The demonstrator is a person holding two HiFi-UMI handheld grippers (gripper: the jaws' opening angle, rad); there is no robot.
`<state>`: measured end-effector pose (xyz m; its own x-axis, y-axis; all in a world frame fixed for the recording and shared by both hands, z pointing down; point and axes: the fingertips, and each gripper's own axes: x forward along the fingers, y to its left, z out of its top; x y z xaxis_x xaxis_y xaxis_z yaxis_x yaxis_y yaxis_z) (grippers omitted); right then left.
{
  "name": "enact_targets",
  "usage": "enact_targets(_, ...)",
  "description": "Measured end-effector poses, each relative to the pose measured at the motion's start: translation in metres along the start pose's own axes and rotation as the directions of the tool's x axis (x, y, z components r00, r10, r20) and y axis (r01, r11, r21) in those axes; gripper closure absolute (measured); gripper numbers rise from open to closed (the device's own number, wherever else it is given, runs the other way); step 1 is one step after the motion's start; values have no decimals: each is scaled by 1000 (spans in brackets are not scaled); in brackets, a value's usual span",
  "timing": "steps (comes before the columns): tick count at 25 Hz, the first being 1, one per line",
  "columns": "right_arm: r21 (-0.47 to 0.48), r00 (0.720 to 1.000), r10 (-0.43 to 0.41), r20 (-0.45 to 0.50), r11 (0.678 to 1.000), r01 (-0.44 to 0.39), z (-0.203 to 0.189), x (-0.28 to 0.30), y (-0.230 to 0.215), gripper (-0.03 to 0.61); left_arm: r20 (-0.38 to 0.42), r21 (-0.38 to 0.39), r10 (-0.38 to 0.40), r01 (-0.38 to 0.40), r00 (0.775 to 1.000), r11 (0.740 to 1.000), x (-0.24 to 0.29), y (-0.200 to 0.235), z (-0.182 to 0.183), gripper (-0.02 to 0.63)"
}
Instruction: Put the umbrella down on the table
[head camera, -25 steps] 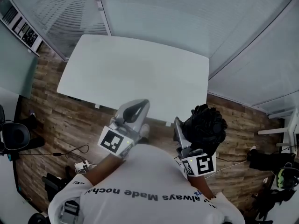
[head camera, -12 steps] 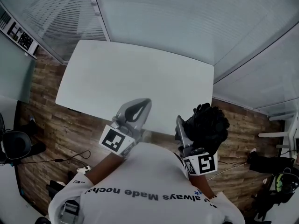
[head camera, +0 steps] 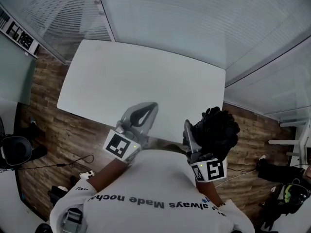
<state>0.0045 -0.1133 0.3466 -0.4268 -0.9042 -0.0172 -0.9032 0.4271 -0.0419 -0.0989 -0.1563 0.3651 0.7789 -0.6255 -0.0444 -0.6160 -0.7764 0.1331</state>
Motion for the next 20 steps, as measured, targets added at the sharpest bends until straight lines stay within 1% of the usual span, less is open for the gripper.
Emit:
enact_targets(9,1,999,37,-4,999,-37,1,13,-12,348,-8,1,38,-38,999,999,10,8,-1,611)
enact_targets(13,-8,999,49,-3,999,-49,4,6,-27,348,-11,2,40,-40,999,999,26,-2,-2,611)
enact_targets(20,-21,999,34,3,999,-34,11,-12,-70,348,-7,7,12,-12,1000,1000,70,-30,-4,611)
